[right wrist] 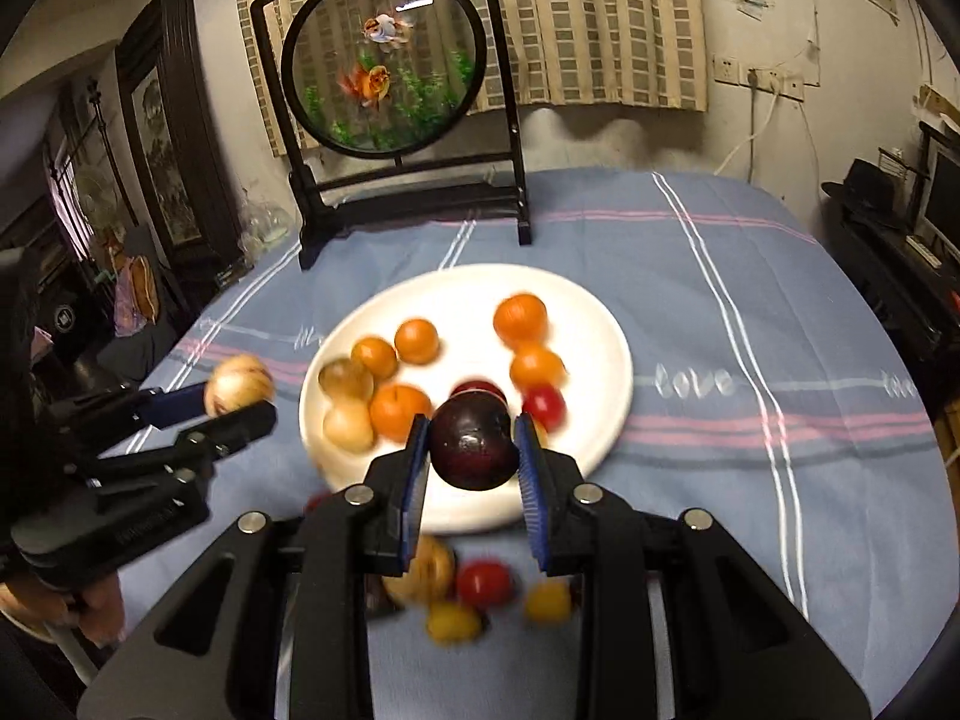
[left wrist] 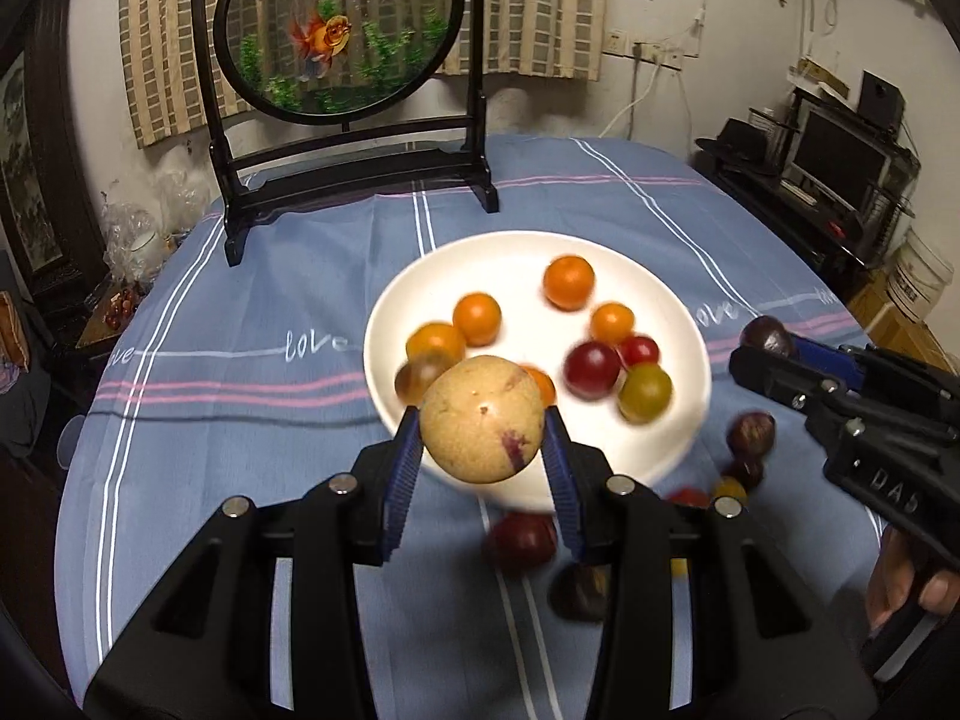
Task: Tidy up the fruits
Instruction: 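Carry both fruits over the white plate and open both tools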
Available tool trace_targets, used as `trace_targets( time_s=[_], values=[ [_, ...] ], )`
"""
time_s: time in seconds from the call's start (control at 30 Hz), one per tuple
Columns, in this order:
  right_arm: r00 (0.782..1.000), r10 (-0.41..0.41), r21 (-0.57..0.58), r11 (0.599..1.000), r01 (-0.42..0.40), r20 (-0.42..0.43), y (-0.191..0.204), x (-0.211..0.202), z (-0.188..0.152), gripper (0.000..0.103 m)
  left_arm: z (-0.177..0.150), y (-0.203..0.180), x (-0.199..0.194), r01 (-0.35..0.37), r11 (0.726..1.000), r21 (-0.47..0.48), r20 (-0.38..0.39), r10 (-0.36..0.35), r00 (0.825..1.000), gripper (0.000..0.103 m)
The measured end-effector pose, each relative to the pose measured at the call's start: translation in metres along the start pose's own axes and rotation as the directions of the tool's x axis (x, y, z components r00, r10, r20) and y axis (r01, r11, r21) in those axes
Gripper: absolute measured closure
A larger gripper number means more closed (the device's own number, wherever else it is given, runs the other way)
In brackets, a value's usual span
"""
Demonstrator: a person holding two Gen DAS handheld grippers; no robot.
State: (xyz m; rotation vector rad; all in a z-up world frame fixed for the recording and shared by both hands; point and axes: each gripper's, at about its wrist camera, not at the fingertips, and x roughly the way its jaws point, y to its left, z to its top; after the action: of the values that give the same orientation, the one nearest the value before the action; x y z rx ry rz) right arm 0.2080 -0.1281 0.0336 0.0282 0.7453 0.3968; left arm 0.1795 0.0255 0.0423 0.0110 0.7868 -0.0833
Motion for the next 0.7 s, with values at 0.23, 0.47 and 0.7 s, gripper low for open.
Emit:
trace_targets(
  time_s=[0.23, 0.47, 0.7],
  values=[
    [0.998, -0.034, 0.018, 0.999, 0.035, -0.049, -0.006, 0.055, 0.024, 0.074, 0.033, 0.009, 0.047, 0.012, 0.999, -0.045, -0.015, -0.013, 1.000, 0.062],
    [0.997, -0.021, 0.016, 1.000, 0.023, -0.075, -0.008, 0.084, 0.033, 0.074, 0.039, 0.018, 0.085, 0.012, 0.996, -0.087, -0.073, -0.018, 0.997, 0.062],
    [0.993, -0.022, 0.026, 0.999, 0.025, -0.116, -0.008, 0.112, 0.039, 0.074, 0.045, 0.023, 0.111, -0.014, 0.995, -0.097, -0.109, 0.003, 0.994, 0.062]
  ],
)
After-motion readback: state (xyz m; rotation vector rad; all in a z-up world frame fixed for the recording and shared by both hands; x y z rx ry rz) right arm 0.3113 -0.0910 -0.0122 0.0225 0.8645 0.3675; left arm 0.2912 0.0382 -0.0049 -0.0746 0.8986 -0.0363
